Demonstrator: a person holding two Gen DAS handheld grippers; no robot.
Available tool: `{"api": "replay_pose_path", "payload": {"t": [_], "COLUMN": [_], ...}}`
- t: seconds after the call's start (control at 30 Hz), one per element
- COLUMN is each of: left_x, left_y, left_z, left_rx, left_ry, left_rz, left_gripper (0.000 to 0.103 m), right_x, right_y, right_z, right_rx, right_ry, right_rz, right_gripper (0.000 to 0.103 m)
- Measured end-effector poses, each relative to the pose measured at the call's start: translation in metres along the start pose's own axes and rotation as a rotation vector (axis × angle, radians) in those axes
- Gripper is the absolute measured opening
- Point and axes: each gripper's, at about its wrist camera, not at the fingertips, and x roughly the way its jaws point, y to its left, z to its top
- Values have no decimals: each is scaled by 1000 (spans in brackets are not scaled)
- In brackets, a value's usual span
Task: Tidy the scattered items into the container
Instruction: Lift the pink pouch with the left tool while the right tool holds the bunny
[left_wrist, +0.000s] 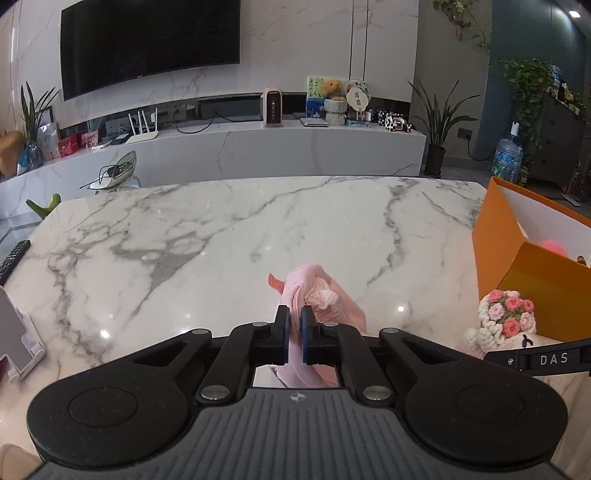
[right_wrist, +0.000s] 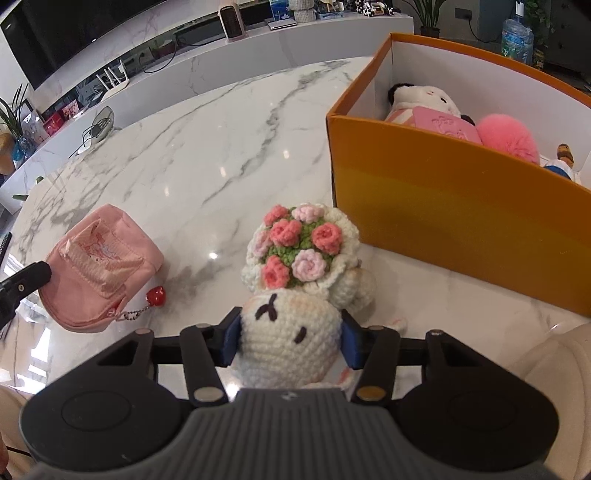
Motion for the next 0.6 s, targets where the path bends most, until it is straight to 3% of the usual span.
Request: {"api": "replay_pose_path", "payload": {"t": [0.33,0.6], "left_x": [-17,-32], "left_y": [3,-9], "left_z": [6,24], "left_rx": [-12,35], "left_ry": [-43,-111], "left_rz": [-8,-29], "left_gripper": [6,5], "right_x": [-10,-24], "right_y": [-4,1], "right_z": [-5,1], "right_rx": [19,9], "right_ry": [-15,-56], "right_rz": [11,59], "right_gripper": [56,55]}}
